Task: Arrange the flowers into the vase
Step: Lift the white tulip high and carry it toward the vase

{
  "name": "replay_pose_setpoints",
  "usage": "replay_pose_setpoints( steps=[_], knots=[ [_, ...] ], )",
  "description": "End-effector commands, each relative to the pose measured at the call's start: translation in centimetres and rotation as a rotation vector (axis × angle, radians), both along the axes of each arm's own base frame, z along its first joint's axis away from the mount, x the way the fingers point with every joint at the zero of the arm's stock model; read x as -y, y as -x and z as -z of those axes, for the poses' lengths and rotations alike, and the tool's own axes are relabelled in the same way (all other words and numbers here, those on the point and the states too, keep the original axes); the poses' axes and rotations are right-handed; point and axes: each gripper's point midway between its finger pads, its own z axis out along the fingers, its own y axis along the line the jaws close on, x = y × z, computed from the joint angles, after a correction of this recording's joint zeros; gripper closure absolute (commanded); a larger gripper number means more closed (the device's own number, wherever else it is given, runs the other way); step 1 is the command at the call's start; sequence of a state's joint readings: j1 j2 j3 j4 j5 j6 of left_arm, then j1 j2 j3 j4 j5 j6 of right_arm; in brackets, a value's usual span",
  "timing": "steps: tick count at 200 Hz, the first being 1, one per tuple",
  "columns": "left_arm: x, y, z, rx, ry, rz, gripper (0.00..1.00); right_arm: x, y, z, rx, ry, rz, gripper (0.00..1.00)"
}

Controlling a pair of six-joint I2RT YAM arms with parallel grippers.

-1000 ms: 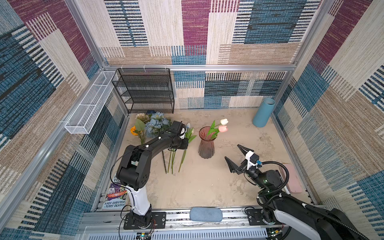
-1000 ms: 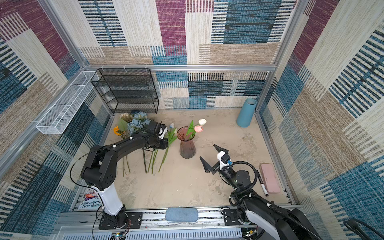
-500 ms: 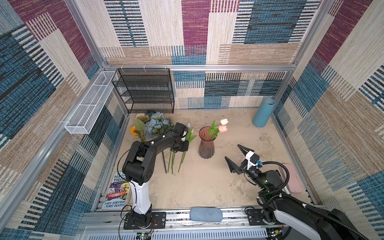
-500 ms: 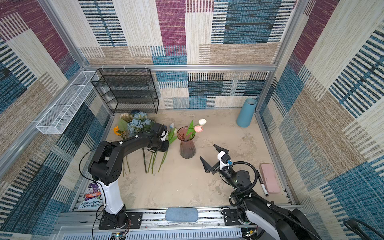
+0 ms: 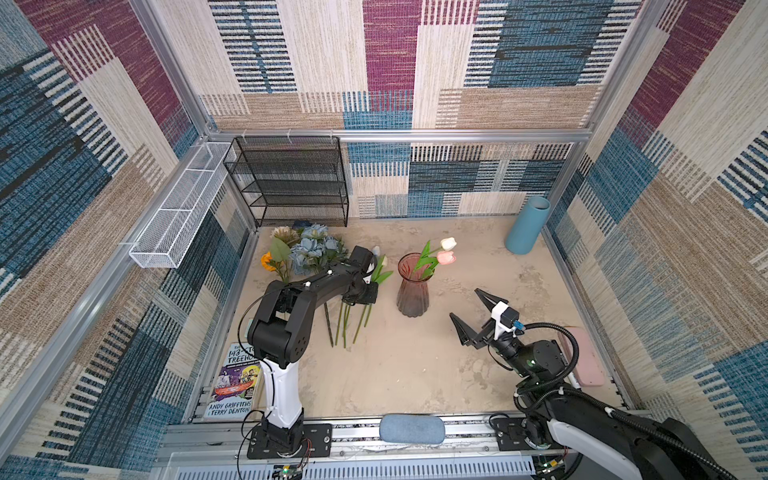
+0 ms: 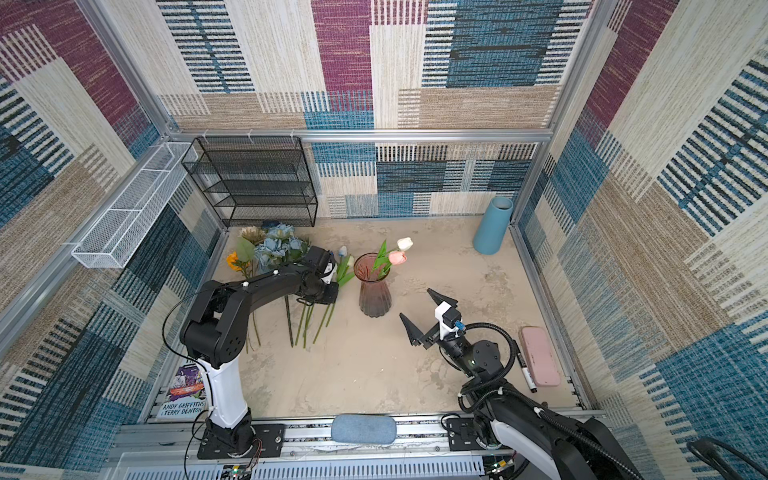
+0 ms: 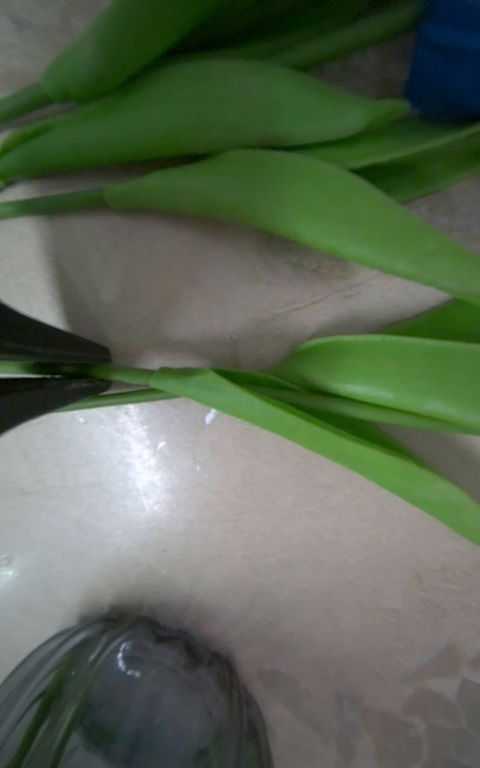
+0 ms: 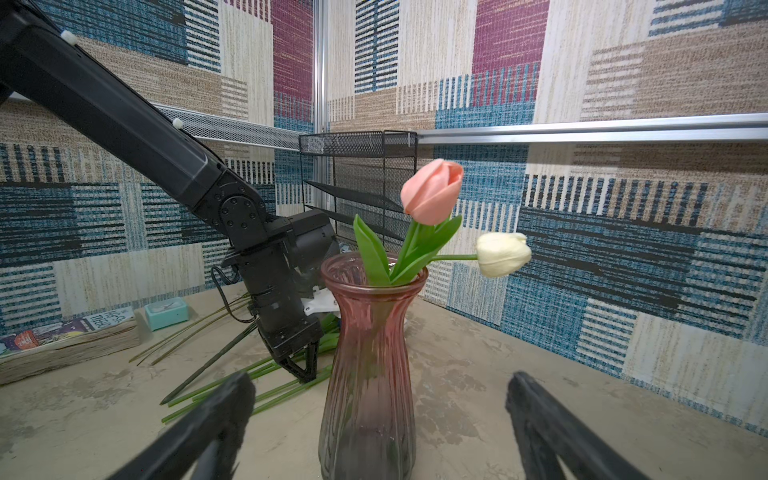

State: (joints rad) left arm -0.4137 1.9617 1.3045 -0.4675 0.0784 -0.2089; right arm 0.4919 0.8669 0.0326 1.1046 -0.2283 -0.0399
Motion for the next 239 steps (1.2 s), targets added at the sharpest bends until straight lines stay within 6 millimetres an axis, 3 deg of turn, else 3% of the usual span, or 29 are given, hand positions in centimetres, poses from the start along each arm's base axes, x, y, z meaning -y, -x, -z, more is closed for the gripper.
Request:
replay_pose_setpoints(
  steps=[1,32,125,148,165,205,223,239],
  knots=[
    [-0.3,-0.2,0.2,0.005,-0.022,0.001,0.93,0.0,0.2,-0.9,0.030,-0.015,-0.005,0.02],
    [-0.4,-0.4,-1.4,0.039,-0.014,-0.011,0.98,0.0,0.2,-0.9,0.029,-0.014,-0.004,0.02],
    [0.1,0.0,-11.1,0.231,0.057,0.021,1.00,0.1,0.2,-1.0,0.031,-0.021,-0.004,0.02],
    [1.6,0.0,-16.3,0.427,0.130,0.065,1.00,0.2,0.3,-1.1,0.037,-0.025,0.000,0.02],
    [2.8,0.5,-21.6,0.636,0.240,0.102,1.00,0.3,0.3,-1.2,0.039,-0.027,0.003,0.02],
    [3.7,3.7,-33.5,1.119,0.484,0.191,1.00,0.2,0.4,-1.1,0.039,-0.031,-0.001,0.02],
    [5.8,5.6,-37.3,1.223,0.614,0.306,1.00,0.2,0.3,-1.0,0.035,-0.029,-0.001,0.02],
    [8.0,6.8,-39.4,1.325,0.666,0.393,1.00,0.1,0.3,-0.9,0.034,-0.027,-0.003,0.02]
  ],
)
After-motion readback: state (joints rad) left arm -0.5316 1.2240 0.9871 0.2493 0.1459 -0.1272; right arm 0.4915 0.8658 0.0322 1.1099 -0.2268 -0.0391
